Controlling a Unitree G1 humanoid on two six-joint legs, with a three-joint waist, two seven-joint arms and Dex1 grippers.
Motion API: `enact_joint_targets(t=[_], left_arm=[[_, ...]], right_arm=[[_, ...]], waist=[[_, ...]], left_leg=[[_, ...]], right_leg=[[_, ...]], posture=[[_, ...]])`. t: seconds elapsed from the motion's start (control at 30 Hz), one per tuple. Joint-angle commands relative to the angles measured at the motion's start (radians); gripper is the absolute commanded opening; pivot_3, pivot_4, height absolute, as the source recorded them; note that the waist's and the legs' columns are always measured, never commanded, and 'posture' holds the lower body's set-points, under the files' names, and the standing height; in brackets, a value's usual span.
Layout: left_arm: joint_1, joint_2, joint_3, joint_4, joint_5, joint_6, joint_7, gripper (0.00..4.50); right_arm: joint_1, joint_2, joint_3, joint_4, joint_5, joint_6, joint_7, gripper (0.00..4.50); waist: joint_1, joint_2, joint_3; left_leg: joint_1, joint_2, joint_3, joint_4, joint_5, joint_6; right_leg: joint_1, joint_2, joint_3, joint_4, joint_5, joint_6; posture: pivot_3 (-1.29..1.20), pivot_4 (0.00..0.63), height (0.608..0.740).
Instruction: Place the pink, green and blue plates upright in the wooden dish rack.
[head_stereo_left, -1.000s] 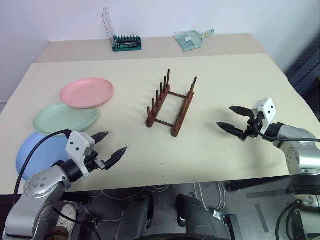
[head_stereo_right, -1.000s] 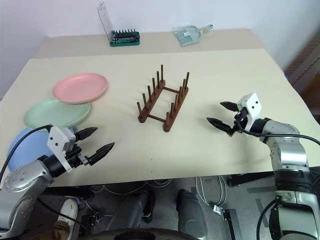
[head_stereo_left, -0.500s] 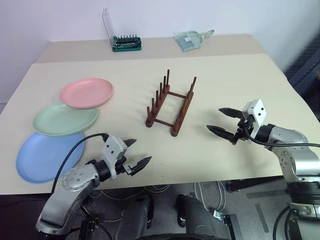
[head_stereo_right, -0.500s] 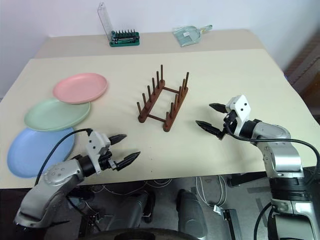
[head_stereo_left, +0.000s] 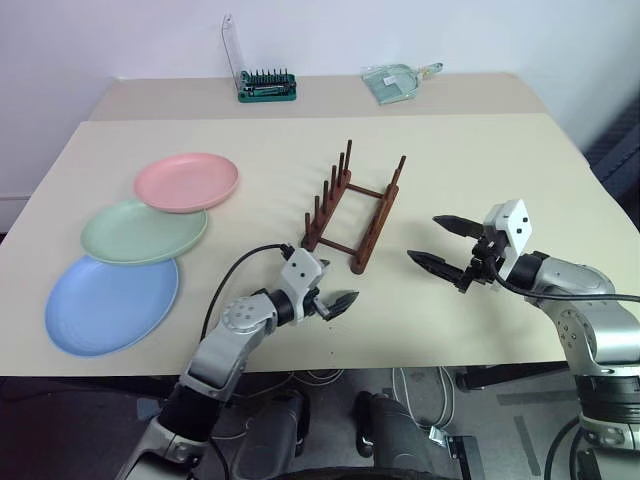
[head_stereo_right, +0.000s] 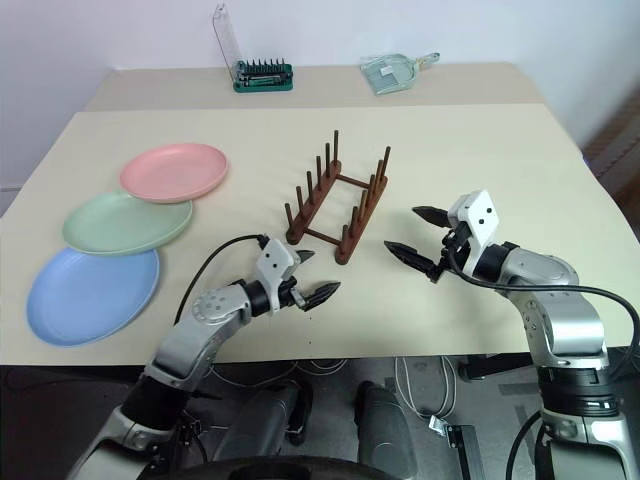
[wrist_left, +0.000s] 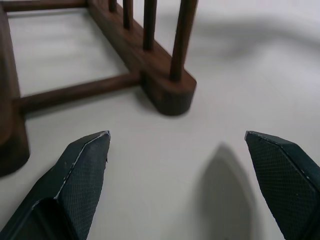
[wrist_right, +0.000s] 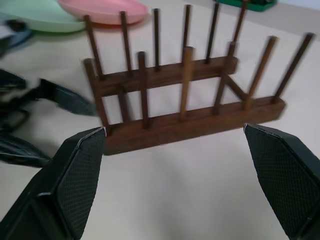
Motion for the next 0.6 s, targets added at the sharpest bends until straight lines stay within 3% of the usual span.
enact_joint_targets(t=[0.03,0.33,0.6], left_arm=[[-0.02,-0.048,-0.031,0.068,0.071,0.048,0.087,4.44],[-0.024,-0.106,-0.038,0.107,0.138,0.062,0.159,4.44],[-0.012,-0.111,0.002,0.113,0.125,0.045,0.154,0.76]], right_arm=[[0.024,0.003,-0.015,-0.048,0.042,0.016,0.008,4.5],[0.018,0.032,0.036,-0.014,0.03,-0.015,0.023,4.5],[0.022,0.047,0.053,-0.022,0.031,-0.019,0.017,4.5]], waist=[[-0.001,0.0,0.0],[-0.007,0.002,-0.003],[-0.006,0.002,-0.003]], left_leg=[[0.0,0.0,0.0,0.0,0.0,0.0],[0.002,0.0,0.0,0.001,0.0,0.0],[0.002,0.0,0.0,0.001,0.0,0.0]], right_leg=[[0.0,0.0,0.0,0.0,0.0,0.001],[0.002,0.0,0.0,0.0,0.001,0.002],[0.002,0.0,0.0,0.0,0.002,0.003]], posture=[[0.0,0.15,0.74],[0.0,0.15,0.74],[0.0,0.15,0.74]])
